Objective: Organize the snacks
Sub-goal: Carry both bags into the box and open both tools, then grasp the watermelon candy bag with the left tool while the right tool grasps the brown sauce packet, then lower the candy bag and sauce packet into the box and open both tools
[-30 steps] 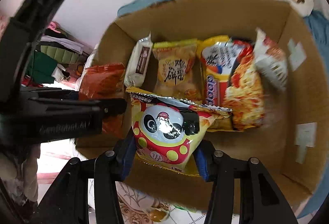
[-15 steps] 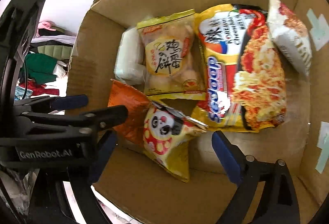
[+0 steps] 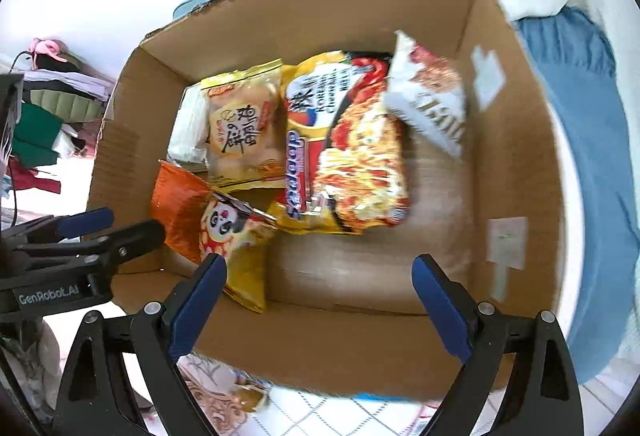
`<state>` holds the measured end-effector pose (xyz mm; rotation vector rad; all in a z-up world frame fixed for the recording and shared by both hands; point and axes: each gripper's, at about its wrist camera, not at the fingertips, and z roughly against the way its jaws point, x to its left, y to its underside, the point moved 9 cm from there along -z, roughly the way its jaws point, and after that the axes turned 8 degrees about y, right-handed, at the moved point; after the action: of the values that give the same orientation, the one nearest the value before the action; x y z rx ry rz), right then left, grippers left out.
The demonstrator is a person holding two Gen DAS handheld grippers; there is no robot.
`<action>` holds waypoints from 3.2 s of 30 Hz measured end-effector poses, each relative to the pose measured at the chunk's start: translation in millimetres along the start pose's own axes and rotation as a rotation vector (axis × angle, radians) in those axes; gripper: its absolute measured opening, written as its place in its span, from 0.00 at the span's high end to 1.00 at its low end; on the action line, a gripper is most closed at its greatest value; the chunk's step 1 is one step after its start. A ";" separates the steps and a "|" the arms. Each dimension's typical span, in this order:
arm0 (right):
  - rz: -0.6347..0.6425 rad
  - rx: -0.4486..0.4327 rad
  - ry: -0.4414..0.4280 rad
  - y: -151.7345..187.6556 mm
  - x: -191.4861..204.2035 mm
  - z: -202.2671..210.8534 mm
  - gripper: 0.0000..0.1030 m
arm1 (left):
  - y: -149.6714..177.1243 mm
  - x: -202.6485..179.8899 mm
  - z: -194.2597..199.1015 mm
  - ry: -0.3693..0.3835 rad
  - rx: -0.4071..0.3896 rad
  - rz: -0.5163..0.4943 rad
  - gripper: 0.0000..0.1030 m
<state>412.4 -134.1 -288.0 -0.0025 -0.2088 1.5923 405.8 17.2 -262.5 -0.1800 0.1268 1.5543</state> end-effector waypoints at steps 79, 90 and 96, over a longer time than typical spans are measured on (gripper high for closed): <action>0.058 0.158 -0.009 206.1 -17.4 -71.1 0.37 | 158.0 53.2 -111.3 0.017 0.098 0.154 0.43; 0.052 0.028 0.056 204.3 -0.6 -73.0 0.43 | 152.4 32.2 -96.8 0.019 0.019 0.106 0.53; 0.011 -0.032 -0.060 198.3 -1.0 -18.4 0.43 | 157.4 -6.8 -49.6 0.130 -0.029 0.046 0.53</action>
<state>218.4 -136.2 -333.0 0.0189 -0.2816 1.6012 250.1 2.1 -315.2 -0.3030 0.2123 1.5905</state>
